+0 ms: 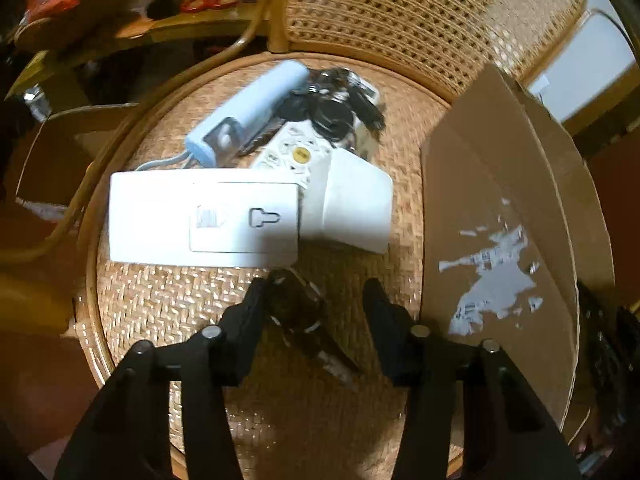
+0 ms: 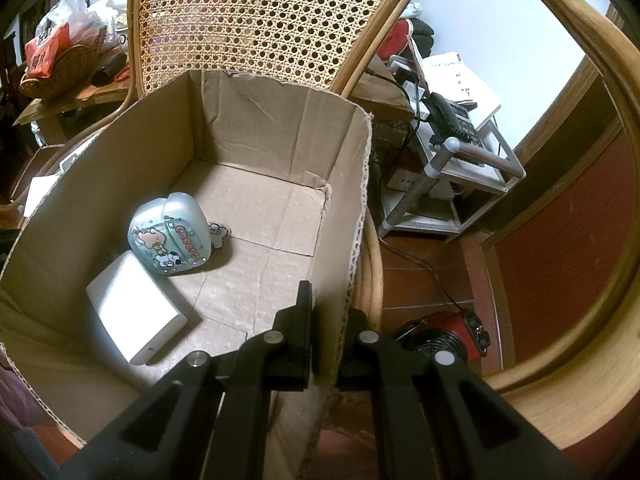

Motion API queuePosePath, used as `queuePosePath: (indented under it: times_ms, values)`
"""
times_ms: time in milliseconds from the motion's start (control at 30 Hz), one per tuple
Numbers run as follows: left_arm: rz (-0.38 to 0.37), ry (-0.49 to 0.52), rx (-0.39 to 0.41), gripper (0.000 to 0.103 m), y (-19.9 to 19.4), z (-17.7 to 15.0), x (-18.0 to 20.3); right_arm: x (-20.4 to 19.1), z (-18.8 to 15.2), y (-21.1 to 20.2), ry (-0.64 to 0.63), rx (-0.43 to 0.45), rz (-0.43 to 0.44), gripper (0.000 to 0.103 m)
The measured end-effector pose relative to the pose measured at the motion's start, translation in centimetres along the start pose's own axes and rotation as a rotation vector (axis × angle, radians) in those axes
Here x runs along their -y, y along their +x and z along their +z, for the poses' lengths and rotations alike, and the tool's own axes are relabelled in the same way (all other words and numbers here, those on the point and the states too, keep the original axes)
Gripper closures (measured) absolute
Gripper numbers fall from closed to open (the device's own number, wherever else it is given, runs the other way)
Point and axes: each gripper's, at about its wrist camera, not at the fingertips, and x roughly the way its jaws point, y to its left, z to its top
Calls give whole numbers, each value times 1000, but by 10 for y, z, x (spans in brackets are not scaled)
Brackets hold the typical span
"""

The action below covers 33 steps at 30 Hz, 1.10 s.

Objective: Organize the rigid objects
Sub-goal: 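Reach the left tool to the key ring and grasp it, then lift the keys with the left tool and carry them over the box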

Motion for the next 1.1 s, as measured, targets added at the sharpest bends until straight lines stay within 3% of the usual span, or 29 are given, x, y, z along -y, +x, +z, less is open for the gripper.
queuePosePath:
  times_ms: [133,300,467,733,1100]
  values:
    - [-16,17,9,76,-1,-4,1,0,0,0,1,-1,1,94]
    - [-44,86,29,76,-4,-14,5,-1,-1,0,0,0,-1,94]
    - [-17,151,52,76,-8,-17,6,-2,-1,0,1,-1,0,94]
    - [23,249,179,76,-33,-21,16,-2,-1,0,0,0,-1,94]
    - [137,376,397,76,-75,-25,38,-3,-1,0,0,-1,-2,94]
